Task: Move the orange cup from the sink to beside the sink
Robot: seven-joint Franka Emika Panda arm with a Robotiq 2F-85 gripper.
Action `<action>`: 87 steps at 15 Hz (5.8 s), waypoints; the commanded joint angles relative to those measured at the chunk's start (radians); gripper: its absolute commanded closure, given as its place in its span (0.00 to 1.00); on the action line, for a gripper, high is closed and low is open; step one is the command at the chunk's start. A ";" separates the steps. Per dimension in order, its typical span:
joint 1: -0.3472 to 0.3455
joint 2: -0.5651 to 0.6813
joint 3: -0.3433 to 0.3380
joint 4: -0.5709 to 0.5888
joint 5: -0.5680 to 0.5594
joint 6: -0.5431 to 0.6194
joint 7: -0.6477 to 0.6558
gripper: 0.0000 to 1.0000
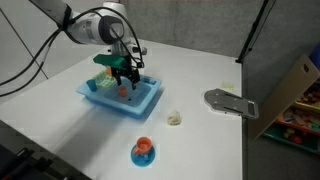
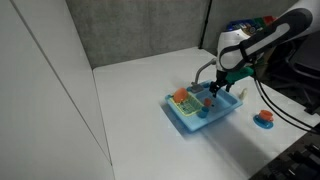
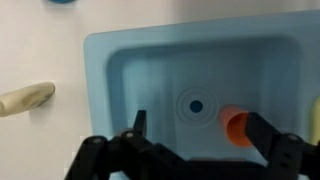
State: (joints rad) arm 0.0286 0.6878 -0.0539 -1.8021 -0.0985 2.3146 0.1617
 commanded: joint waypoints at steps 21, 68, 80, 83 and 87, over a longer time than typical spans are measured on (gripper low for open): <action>-0.010 0.115 0.023 0.078 0.011 0.093 -0.120 0.00; 0.010 0.105 0.012 0.050 0.003 0.183 -0.103 0.99; -0.014 -0.099 0.025 -0.041 0.008 -0.013 -0.142 0.97; -0.001 -0.067 0.015 -0.013 0.001 0.000 -0.112 0.94; -0.002 -0.069 0.016 -0.020 0.001 0.000 -0.117 0.94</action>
State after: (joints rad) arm 0.0270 0.6184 -0.0391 -1.8241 -0.0972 2.3164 0.0447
